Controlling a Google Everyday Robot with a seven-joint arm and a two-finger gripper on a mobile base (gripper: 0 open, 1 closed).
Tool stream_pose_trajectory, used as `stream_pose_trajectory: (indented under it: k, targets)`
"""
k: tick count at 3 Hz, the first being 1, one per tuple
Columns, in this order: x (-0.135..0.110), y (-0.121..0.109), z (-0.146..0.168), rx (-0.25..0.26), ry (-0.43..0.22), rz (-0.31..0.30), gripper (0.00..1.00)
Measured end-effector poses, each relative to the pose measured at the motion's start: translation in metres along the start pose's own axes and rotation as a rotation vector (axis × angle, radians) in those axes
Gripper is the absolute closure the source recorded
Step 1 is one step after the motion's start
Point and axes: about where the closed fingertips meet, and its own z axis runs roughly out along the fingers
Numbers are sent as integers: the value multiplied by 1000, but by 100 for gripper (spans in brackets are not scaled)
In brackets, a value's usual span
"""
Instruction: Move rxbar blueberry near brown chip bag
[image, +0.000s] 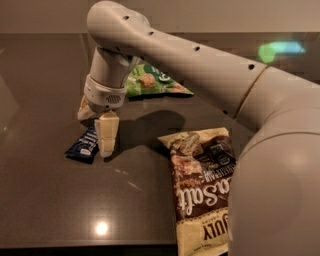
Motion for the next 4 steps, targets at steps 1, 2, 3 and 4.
stream_pose_trajectory:
  k: [1,2,3,4]
  targets:
    - [0,-2,-2,-27,5,1,41]
    - [0,-2,-9,-36,0,1,63]
    - [2,-1,-22,-30,-7,3,86]
    - [8,0,-47,4,-1,12,100]
